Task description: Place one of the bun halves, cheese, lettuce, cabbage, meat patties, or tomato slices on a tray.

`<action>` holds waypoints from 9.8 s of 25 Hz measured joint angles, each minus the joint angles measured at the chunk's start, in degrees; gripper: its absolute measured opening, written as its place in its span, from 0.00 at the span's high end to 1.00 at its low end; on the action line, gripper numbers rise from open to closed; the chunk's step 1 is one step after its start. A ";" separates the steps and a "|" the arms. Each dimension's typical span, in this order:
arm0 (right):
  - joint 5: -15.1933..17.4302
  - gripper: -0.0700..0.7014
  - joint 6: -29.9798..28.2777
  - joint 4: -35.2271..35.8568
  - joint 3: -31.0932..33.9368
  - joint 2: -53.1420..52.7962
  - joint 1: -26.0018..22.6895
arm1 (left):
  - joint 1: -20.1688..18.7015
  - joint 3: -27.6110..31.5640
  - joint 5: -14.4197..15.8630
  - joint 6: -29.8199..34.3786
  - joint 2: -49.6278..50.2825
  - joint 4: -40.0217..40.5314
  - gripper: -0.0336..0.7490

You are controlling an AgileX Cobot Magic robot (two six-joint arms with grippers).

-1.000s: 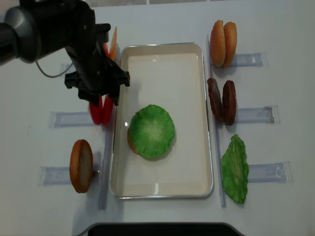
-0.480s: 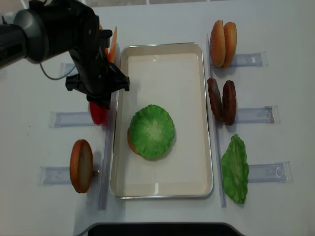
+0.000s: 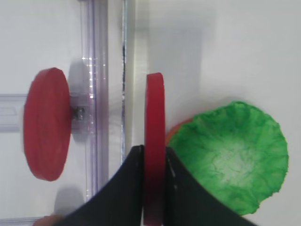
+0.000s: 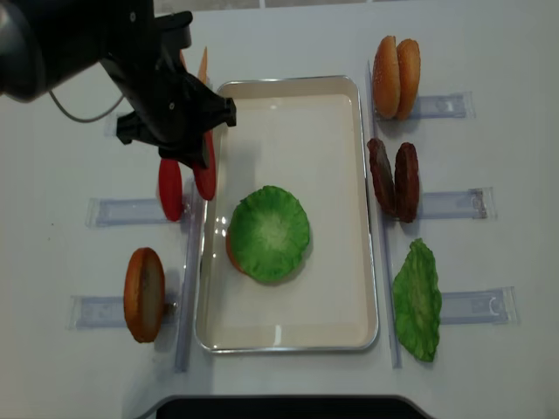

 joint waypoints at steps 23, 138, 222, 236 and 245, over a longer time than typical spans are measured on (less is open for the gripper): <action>0.00 0.31 0.00 0.00 0.00 0.00 0.00 | -1.07 12.93 -11.10 21.69 -2.77 -30.60 0.88; 0.00 0.31 -0.06 0.00 0.00 0.00 0.00 | -1.07 18.21 -19.77 48.36 1.10 -56.58 0.88; 0.00 0.31 -0.06 0.00 0.00 0.00 0.00 | 20.94 -9.18 16.10 17.90 -6.67 10.95 0.21; 0.00 0.31 -0.06 0.00 0.00 0.00 0.00 | 27.58 12.63 16.10 19.89 -28.14 13.27 0.25; 0.00 0.31 -0.06 0.00 0.00 0.00 0.00 | 27.58 40.76 11.17 21.14 -63.58 10.46 0.26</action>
